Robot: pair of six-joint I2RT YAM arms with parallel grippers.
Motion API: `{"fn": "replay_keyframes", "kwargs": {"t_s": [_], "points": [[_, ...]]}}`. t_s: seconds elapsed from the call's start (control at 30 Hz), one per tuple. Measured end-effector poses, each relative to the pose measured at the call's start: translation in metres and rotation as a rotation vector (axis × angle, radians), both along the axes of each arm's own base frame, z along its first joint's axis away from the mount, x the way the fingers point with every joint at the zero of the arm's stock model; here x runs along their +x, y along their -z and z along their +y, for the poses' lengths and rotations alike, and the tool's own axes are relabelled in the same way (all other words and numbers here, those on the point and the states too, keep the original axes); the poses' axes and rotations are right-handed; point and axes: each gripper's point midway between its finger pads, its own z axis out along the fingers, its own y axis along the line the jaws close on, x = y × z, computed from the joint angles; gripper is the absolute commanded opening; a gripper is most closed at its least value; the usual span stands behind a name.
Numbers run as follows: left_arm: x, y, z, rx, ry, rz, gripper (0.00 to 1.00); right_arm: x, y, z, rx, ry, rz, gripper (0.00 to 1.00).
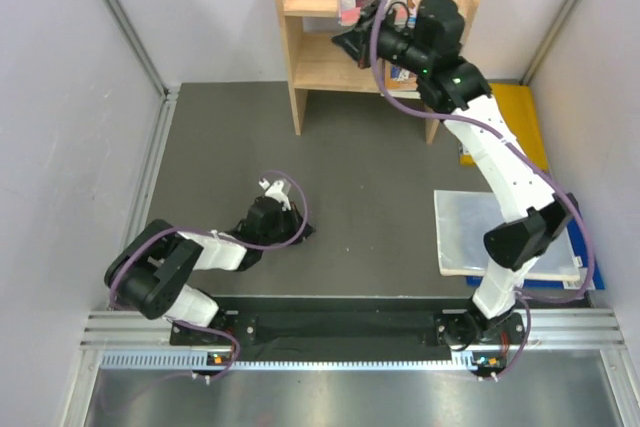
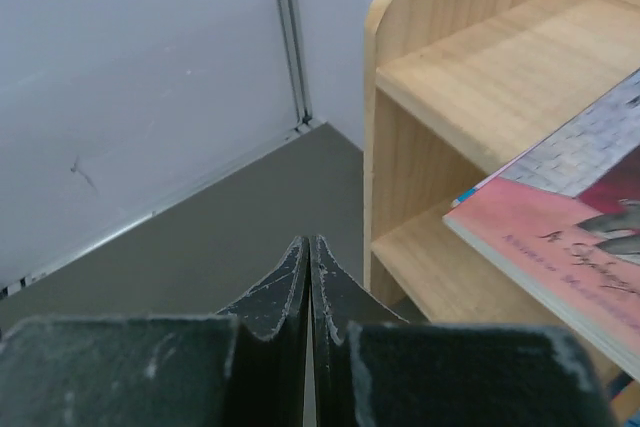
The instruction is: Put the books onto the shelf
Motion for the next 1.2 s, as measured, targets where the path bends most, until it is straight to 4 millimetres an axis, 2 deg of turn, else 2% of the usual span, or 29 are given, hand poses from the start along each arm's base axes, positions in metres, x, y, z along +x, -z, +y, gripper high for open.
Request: {"fn": "replay_keyframes", "kwargs": {"t_s": [0.13,0.37,0.57,0.77,0.97,1.2], "points": [[0.002,0.001,-0.016,-0.063,0.019,-0.025,0.0,0.008,0.033,0.019,-0.054,-0.028,0.071,0.0],[0.011,0.001,-0.041,-0.152,0.08,-0.045,0.0,0.019,0.057,0.028,-0.09,-0.002,0.114,0.0],[0.01,0.0,-0.044,-0.164,0.094,-0.046,0.0,0.029,0.063,0.037,-0.091,0.045,0.109,0.0],[0.01,0.0,-0.045,-0.164,0.095,-0.046,0.0,0.05,0.058,0.036,-0.081,0.121,0.077,0.0],[0.01,0.0,-0.045,-0.164,0.095,-0.046,0.0,0.062,0.054,0.034,-0.065,0.166,0.045,0.01],[0.01,0.0,-0.045,-0.165,0.096,-0.046,0.0,0.074,0.059,0.037,-0.06,0.19,0.038,0.02]]}}
